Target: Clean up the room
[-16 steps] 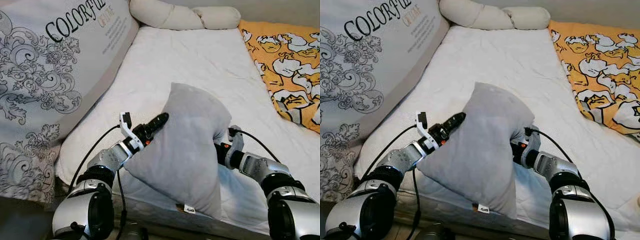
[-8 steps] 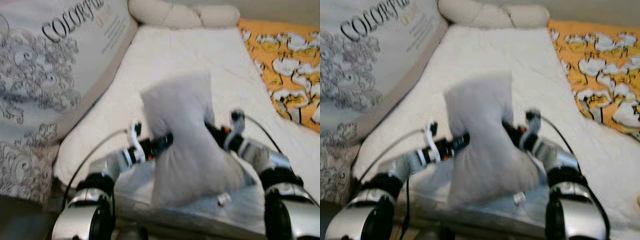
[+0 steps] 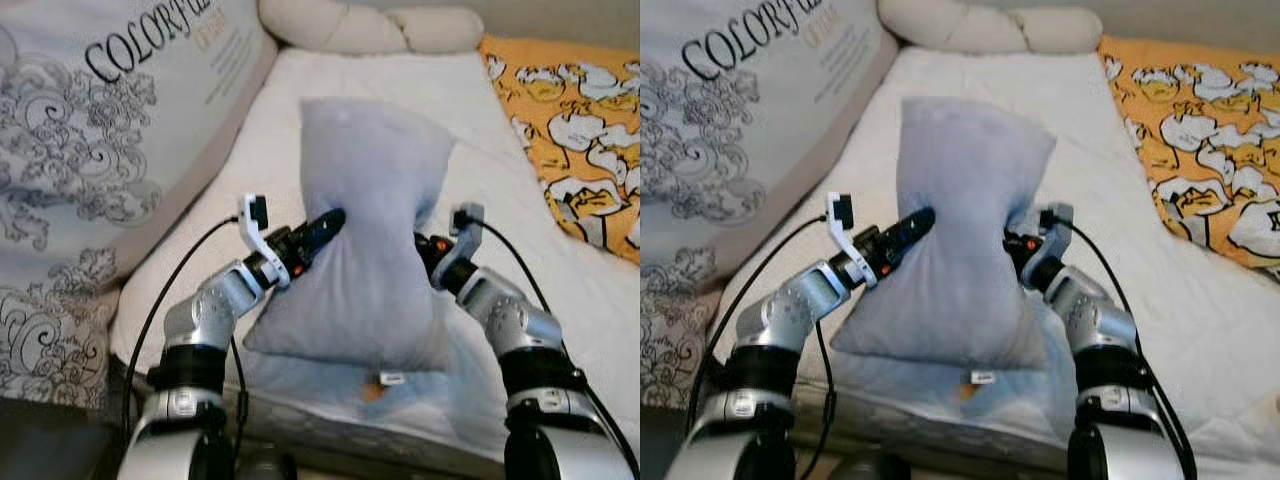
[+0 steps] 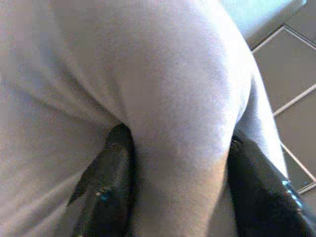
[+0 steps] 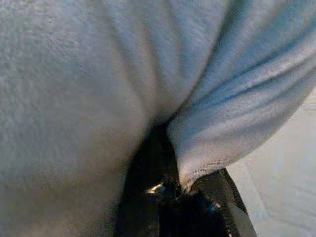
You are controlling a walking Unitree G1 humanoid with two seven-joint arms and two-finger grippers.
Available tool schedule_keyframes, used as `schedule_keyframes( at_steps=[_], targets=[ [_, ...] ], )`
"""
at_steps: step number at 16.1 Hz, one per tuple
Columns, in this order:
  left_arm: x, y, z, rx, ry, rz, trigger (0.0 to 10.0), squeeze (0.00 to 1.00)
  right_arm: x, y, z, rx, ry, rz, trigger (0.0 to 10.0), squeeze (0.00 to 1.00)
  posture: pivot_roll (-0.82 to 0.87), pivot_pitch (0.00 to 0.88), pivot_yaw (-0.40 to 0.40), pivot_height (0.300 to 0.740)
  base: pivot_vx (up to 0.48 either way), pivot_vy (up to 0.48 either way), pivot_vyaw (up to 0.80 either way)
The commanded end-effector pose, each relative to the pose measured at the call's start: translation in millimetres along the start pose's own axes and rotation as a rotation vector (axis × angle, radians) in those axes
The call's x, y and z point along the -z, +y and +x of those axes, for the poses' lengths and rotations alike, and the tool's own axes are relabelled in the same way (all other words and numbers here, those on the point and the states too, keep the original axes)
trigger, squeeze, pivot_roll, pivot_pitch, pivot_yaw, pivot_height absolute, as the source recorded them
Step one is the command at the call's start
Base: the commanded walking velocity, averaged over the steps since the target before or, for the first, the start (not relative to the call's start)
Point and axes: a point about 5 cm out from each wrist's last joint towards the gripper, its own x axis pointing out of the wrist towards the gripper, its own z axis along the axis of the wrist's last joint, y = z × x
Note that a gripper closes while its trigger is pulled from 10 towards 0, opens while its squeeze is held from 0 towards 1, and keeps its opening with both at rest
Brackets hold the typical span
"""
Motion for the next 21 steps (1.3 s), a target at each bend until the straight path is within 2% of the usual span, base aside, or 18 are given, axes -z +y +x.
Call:
schedule_keyframes(
  at_steps=[1, 2, 3, 6, 7, 9, 11, 14, 17, 21],
  targets=[
    [0.7, -20.6, 14.1, 0.077, 0.028, 0.044, 0.0, 0.00, -7.1, 21.5, 13.4, -0.074, -0.034, -0.036, 0.0, 0.00, 0.01, 0.000, 0.057, 0.740, 0.000, 0.000, 0.00],
    [0.4, -21.2, 13.6, 0.070, 0.032, 0.061, 0.0, 0.00, -7.8, 22.0, 13.7, -0.071, -0.038, -0.037, 0.0, 0.00, 0.00, 0.000, 0.058, 0.740, 0.000, 0.000, 0.00],
    [0.1, -22.1, 10.6, 0.039, 0.067, 0.159, 0.0, 0.00, -9.3, 23.8, 15.3, -0.062, -0.049, -0.048, 0.0, 0.00, 0.00, 0.000, 0.060, 0.740, 0.000, 0.000, 0.00],
    [-3.1, -26.8, 4.4, -0.047, 0.098, 0.310, 0.0, 0.00, -11.1, 29.3, 9.8, -0.060, -0.067, -0.083, 0.0, 0.00, 0.00, 0.000, 0.061, 0.740, 0.000, 0.000, 0.00],
    [-2.9, -27.7, 4.3, -0.068, 0.099, 0.333, 0.0, 0.00, -12.3, 29.6, 7.0, -0.054, -0.081, -0.076, 0.0, 0.00, 0.00, 0.000, 0.064, 0.740, 0.000, 0.000, 0.00],
    [-2.8, -30.4, 5.1, -0.085, 0.089, 0.349, 0.0, 0.00, -12.8, 29.7, 2.9, -0.043, -0.096, -0.073, 0.0, 0.00, 0.00, 0.000, 0.060, 0.740, 0.000, 0.000, 0.00],
    [-5.6, -27.6, 2.0, -0.154, 0.074, 0.402, 0.0, 0.00, -8.3, 29.3, -6.2, -0.022, -0.109, -0.059, 0.0, 0.00, 0.01, 0.000, 0.052, 0.740, 0.000, 0.000, 0.00],
    [-12.1, -19.8, -8.8, -0.248, 0.024, 0.386, 0.0, 0.00, -0.7, 31.3, -18.6, -0.006, -0.101, -0.058, 0.0, 0.00, -0.01, 0.000, 0.056, 0.740, 0.000, 0.000, 0.00],
    [-11.2, -21.8, -9.9, -0.253, 0.023, 0.387, 0.0, 0.00, 3.5, 32.0, -18.7, 0.006, -0.091, -0.049, 0.0, 0.00, 0.00, 0.000, 0.047, 0.740, 0.000, 0.000, 0.00],
    [-10.9, -21.8, -10.7, -0.294, 0.065, 0.488, 0.0, 0.00, 5.6, 36.5, -13.9, 0.024, -0.080, -0.053, 0.0, 0.00, 0.01, 0.000, 0.045, 0.740, 0.000, 0.000, 0.00]
  ],
)
